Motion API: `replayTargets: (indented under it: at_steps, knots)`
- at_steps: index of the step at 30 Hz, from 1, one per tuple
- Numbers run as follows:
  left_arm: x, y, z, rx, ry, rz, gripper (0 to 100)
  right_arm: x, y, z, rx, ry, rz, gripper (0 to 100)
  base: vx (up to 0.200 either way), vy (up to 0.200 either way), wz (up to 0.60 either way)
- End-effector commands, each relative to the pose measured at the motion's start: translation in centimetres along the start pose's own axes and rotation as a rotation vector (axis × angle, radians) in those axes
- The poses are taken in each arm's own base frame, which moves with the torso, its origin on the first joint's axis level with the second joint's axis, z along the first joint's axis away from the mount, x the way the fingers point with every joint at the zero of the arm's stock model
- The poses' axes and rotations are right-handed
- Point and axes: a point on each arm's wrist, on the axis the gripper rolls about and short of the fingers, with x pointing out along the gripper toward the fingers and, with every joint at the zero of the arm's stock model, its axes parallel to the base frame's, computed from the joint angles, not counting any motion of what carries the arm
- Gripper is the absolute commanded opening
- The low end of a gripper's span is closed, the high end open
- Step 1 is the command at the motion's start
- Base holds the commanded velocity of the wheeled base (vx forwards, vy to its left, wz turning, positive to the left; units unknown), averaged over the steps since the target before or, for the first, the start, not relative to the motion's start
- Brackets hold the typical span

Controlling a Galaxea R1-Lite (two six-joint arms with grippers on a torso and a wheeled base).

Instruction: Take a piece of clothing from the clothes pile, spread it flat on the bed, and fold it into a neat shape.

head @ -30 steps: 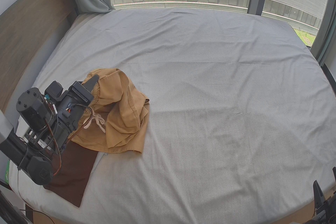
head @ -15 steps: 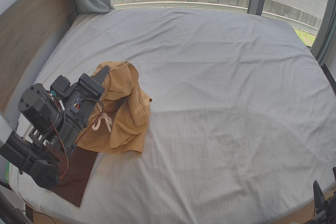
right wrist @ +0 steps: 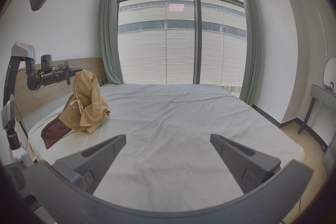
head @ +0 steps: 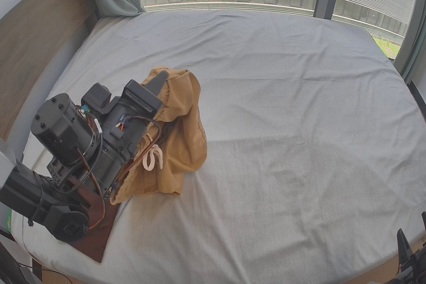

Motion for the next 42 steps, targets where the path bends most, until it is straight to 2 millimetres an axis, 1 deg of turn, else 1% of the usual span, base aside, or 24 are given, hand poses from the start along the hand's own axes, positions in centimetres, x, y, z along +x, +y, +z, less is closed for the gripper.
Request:
replayTargets:
  at_steps: [1, 3, 5, 8, 9, 17, 21, 28, 32, 37, 39, 42]
  knots:
    - [0.4, -1.4, -0.7, -0.020, 0.009, -0.044, 0, 0.0, 0.0, -0.5, 0.000, 0.001, 0.000, 100, 0.000, 0.000, 0.00]
    - [0.5, -1.6, -0.9, -0.024, 0.014, -0.050, 0, 0.0, 0.0, -0.5, 0.000, 0.001, 0.000, 100, 0.000, 0.000, 0.00]
    - [0.8, -2.3, -1.5, -0.033, 0.023, -0.071, 0, 0.0, 0.0, -0.5, 0.000, 0.001, 0.000, 100, 0.000, 0.000, 0.00]
    - [1.1, -2.6, -2.1, -0.037, 0.036, -0.074, 0, 0.0, 0.0, -0.5, 0.000, 0.001, 0.000, 100, 0.000, 0.000, 0.00]
    - [1.2, -3.0, -2.8, -0.042, 0.054, -0.083, 0, 0.0, 0.0, -0.5, 0.000, 0.001, 0.000, 100, 0.000, 0.000, 0.00]
    - [2.0, -4.0, -5.5, -0.052, 0.114, -0.114, 0, 0.0, 0.0, -0.5, 0.000, 0.001, 0.000, 100, 0.000, 0.000, 0.00]
    - [2.2, -4.8, -6.2, -0.058, 0.129, -0.140, 0, 0.0, 0.0, -0.5, 0.000, 0.001, 0.000, 100, 0.000, 0.000, 0.00]
    - [2.8, -4.8, -7.9, -0.060, 0.158, -0.147, 0, 0.0, 0.0, -0.5, 0.000, 0.001, 0.000, 100, 0.000, 0.000, 0.00]
    - [3.3, -5.7, -9.2, -0.077, 0.164, -0.185, 0, 0.0, 0.0, -0.5, 0.000, 0.001, 0.000, 100, 0.000, 0.000, 0.00]
    - [4.1, -5.9, -11.4, -0.083, 0.197, -0.197, 0, 0.0, 0.0, -0.5, 0.000, 0.001, 0.000, 100, 0.000, 0.000, 0.00]
    - [4.3, -5.9, -12.7, -0.084, 0.216, -0.201, 0, 0.0, 0.0, -0.5, 0.000, 0.001, 0.000, 100, 0.000, 0.000, 0.00]
    - [4.7, -6.2, -13.6, -0.084, 0.235, -0.206, 0, 0.0, 0.0, -0.5, 0.000, 0.001, 0.000, 100, 0.000, 0.000, 0.00]
